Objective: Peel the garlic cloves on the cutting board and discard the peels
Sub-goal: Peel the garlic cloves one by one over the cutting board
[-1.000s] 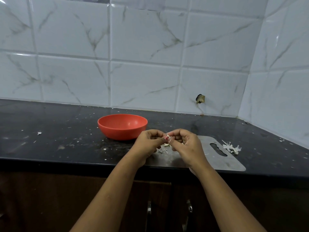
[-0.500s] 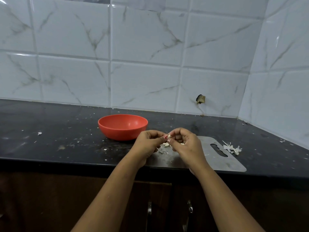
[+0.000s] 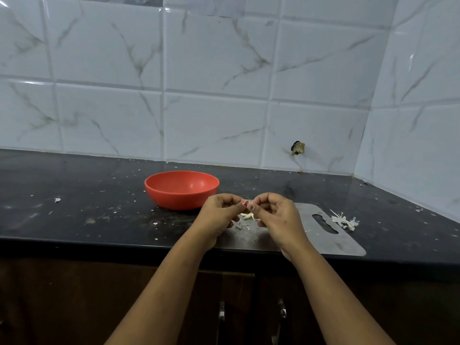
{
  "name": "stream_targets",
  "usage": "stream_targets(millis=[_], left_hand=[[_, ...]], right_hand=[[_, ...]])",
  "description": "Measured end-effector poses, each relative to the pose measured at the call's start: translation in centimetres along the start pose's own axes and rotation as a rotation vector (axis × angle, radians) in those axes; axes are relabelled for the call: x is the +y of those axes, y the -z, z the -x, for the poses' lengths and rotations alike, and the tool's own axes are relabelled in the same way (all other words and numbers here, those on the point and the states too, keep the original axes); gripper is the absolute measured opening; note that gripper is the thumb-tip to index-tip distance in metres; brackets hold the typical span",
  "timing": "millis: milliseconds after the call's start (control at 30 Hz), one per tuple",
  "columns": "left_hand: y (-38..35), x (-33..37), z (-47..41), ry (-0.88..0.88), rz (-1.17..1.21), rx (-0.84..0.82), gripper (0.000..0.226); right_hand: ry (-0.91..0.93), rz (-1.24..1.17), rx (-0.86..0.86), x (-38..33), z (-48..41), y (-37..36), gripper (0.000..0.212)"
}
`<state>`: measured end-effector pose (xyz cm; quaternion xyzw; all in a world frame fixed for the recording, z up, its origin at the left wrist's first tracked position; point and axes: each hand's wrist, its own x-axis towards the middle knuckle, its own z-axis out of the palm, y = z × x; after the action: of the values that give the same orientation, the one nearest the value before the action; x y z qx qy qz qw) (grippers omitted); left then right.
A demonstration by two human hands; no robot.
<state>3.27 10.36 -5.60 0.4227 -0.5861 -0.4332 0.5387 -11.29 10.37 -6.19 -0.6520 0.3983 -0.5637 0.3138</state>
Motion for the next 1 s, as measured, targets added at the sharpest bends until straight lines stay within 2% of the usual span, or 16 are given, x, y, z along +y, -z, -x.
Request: stream_targets(millis=[133, 467, 600, 1000], left_hand=[[0.06, 0.15, 0.01, 0.018, -0.015, -0.04, 0.016], [-0.14, 0.01, 0.2, -0.023, 0.0, -0.006, 0.006], [-0.36, -0.16, 0.07, -0.045, -0.025, 0.023, 0.007], [-0.52, -0.49, -0.06, -0.101, -0.156, 0.088, 0.008]], right_hand=[[0.023, 0.033, -0.021, -0.15, 0.07, -0.06, 0.009], [0.035, 0.039, -0.005, 0.13, 0.02, -0.06, 0.009], [0.046, 0.033, -0.005, 0.19, 0.0, -0.02, 0.02], [0.076, 0.059, 0.076, -0.07, 0.12, -0.21, 0.008]])
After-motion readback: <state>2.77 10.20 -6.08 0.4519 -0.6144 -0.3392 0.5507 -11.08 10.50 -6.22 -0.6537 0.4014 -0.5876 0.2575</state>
